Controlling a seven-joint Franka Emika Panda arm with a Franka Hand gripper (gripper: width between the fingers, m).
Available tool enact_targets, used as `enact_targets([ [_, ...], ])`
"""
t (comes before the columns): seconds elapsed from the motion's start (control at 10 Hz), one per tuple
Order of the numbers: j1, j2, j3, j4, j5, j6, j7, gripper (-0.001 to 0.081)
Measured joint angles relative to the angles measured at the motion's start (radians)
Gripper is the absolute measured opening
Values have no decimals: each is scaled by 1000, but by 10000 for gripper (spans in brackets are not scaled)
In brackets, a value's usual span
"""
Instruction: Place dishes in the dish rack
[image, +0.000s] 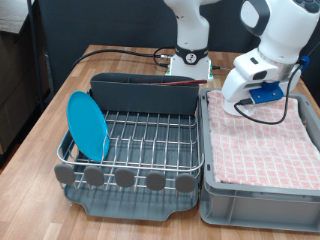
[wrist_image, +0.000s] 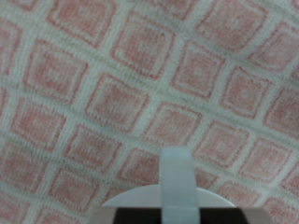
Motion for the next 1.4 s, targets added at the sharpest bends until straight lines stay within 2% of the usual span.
enact_targets([
  [0.3, 0, -40, -1, 39, 6, -81, 4, 70],
  [0.6, 0, -68, -6, 69, 3, -112, 32, 70],
  [1.0, -10, -105, -28, 128, -176, -59, 281, 70],
  [1.2, -11, -98, -32, 132, -180, -68, 244, 70],
  [1.4, -33, -78, -66, 166, -216, -41, 168, 70],
])
